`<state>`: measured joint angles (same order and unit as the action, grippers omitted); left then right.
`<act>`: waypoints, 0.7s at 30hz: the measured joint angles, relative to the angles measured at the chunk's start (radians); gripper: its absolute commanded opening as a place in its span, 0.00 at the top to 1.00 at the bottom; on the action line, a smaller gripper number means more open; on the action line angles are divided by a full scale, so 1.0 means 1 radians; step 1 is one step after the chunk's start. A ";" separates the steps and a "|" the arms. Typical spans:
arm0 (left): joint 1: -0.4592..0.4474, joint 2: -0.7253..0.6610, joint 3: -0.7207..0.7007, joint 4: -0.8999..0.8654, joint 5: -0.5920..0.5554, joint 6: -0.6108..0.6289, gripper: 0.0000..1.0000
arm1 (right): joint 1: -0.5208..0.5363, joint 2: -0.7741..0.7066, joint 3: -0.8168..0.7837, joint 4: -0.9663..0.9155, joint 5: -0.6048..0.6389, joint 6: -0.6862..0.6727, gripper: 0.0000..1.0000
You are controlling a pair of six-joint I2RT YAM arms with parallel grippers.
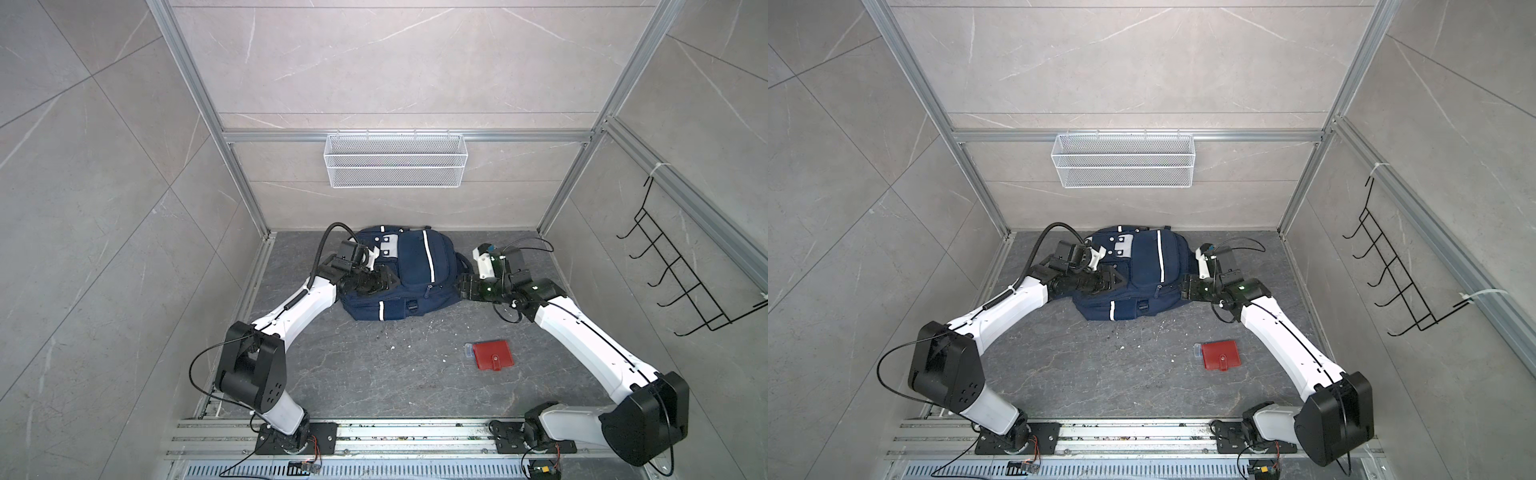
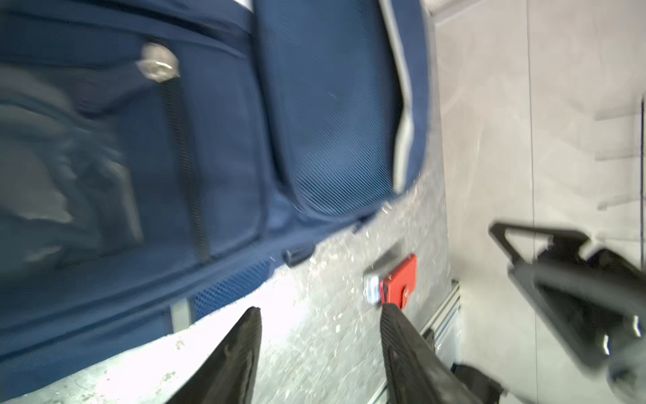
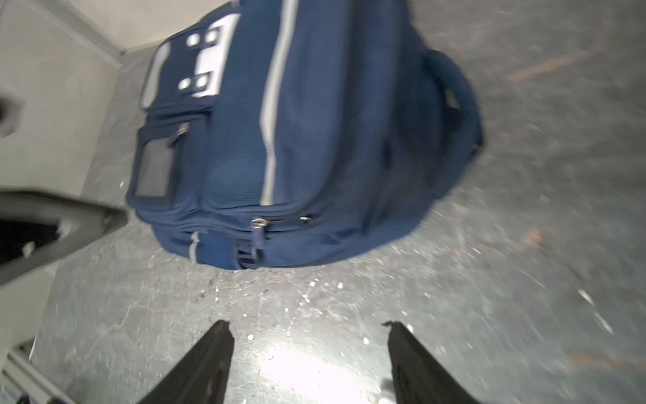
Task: Pack books, pencil case, and school supplies into a backpack
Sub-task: Unzip the student bag at the top-center of the table, then pick up the card holder from the middle-right of the table.
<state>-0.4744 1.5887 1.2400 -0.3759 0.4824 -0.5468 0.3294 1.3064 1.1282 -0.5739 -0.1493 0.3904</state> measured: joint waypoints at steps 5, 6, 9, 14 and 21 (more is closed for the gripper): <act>-0.114 0.022 0.038 -0.052 0.027 0.095 0.36 | -0.156 -0.029 -0.059 -0.087 -0.010 0.077 0.24; -0.140 0.036 0.058 -0.065 0.030 0.115 0.35 | -0.190 -0.035 -0.079 -0.099 -0.014 0.093 0.23; -0.224 0.102 0.146 -0.103 0.049 0.185 0.35 | -0.295 -0.060 -0.146 -0.128 -0.034 0.147 0.23; -0.350 0.262 0.333 -0.182 0.077 0.312 0.36 | -0.393 -0.097 -0.229 -0.144 -0.042 0.223 0.23; -0.422 0.489 0.552 -0.254 0.125 0.423 0.34 | -0.418 -0.156 -0.276 -0.163 -0.026 0.254 0.22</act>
<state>-0.8967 2.0777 1.7924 -0.6304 0.6071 -0.1242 -0.0891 1.1507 0.8524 -0.7364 -0.1753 0.6449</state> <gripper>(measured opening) 0.655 0.783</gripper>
